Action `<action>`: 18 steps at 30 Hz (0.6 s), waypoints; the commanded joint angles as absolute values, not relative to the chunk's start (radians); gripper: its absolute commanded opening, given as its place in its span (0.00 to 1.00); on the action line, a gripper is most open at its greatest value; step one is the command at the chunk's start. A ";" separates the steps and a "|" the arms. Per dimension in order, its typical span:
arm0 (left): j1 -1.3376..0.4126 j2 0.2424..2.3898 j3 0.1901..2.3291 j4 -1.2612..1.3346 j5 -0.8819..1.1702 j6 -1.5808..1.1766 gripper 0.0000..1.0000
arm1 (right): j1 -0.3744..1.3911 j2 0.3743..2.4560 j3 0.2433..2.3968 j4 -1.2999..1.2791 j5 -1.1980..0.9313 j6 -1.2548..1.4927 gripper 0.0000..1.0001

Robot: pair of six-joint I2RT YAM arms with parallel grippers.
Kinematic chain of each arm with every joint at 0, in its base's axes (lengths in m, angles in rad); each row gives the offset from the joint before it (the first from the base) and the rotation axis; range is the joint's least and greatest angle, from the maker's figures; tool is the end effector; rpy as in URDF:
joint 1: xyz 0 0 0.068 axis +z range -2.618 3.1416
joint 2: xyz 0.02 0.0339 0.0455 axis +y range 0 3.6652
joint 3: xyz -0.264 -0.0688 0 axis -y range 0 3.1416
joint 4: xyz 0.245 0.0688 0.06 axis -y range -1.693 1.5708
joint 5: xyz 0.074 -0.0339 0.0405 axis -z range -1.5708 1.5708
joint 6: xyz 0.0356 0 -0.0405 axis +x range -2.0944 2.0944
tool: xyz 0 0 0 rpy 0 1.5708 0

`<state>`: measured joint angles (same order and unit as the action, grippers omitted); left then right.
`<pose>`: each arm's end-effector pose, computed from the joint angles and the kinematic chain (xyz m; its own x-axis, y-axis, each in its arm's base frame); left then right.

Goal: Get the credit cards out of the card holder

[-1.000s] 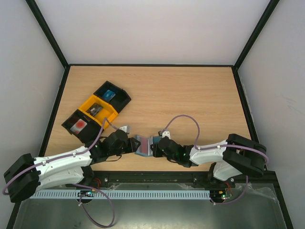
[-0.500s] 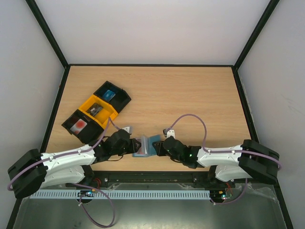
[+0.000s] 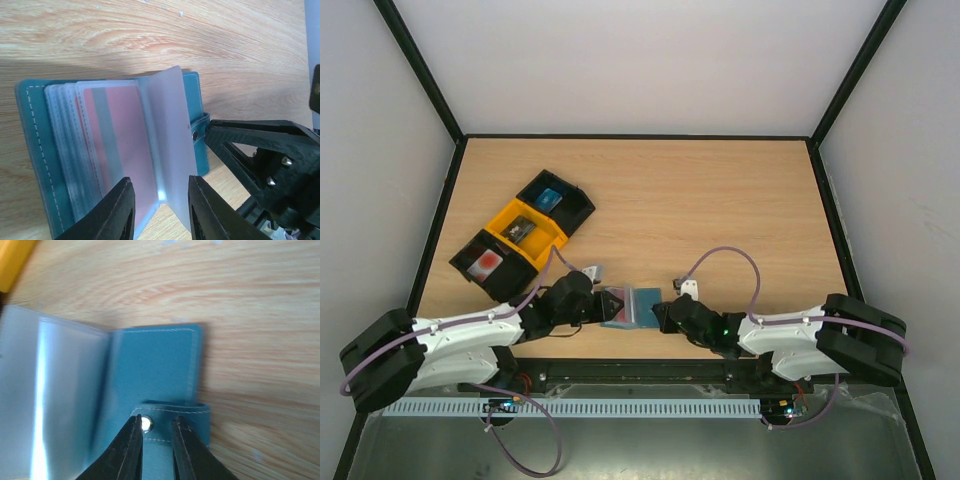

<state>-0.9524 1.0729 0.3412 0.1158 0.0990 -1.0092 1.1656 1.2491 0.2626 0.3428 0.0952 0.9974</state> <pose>0.1163 -0.1696 0.1632 -0.9042 -0.1820 -0.3864 0.1732 0.6706 -0.7213 0.0856 0.1910 0.1270 -0.8717 0.0891 -0.4818 -0.2813 0.7141 0.6410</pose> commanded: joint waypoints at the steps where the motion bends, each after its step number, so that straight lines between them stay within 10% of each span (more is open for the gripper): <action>1: -0.946 1.127 0.366 0.201 0.149 -0.986 0.31 | 1.170 1.248 0.200 0.388 0.183 1.031 0.17; 18: -0.947 1.385 0.513 0.235 0.198 -0.919 0.28 | 1.170 1.209 0.190 0.376 0.171 1.028 0.18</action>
